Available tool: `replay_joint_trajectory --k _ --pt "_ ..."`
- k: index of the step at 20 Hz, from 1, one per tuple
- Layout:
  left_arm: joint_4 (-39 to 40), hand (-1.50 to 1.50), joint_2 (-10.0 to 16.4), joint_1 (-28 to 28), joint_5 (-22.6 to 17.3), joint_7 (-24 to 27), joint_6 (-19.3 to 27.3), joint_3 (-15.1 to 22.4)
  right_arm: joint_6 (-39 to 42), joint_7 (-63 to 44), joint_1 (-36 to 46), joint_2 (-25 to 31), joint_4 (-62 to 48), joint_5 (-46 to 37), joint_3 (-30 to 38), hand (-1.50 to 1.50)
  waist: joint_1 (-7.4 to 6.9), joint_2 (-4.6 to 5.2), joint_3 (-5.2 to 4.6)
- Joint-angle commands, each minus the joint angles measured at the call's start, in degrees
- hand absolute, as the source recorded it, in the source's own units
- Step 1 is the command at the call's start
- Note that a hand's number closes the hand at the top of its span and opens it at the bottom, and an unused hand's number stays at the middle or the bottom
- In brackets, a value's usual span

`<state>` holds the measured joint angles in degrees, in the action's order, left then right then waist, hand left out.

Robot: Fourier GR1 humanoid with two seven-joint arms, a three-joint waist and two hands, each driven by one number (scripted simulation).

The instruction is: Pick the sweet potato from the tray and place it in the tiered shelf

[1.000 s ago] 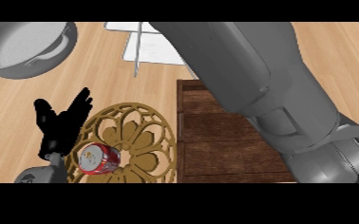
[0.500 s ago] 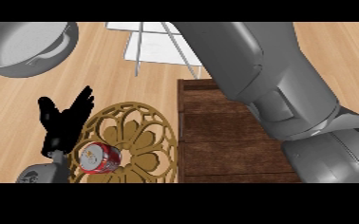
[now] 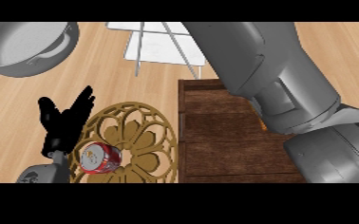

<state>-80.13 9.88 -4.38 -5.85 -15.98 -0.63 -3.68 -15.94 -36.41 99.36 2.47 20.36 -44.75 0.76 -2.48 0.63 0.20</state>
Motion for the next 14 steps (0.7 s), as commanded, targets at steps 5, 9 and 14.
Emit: replay_joint_trajectory --k 5,9,14 --pt "2.26 0.00 -0.05 -0.24 -0.10 -2.50 -0.33 -0.04 -2.59 -2.52 3.20 -0.14 -3.13 0.62 2.71 1.50 -0.17 0.26 -0.33" --pt "0.82 0.00 -2.48 1.12 0.26 -2.50 0.38 1.78 -8.88 -3.64 3.76 0.55 -0.22 3.11 6.23 -1.50 0.08 0.04 -0.29" --pt "-1.73 0.00 0.40 1.41 -1.10 -4.65 -0.85 -0.31 -15.76 2.24 -0.16 1.63 1.29 7.20 11.10 -1.50 -0.56 0.23 -0.23"
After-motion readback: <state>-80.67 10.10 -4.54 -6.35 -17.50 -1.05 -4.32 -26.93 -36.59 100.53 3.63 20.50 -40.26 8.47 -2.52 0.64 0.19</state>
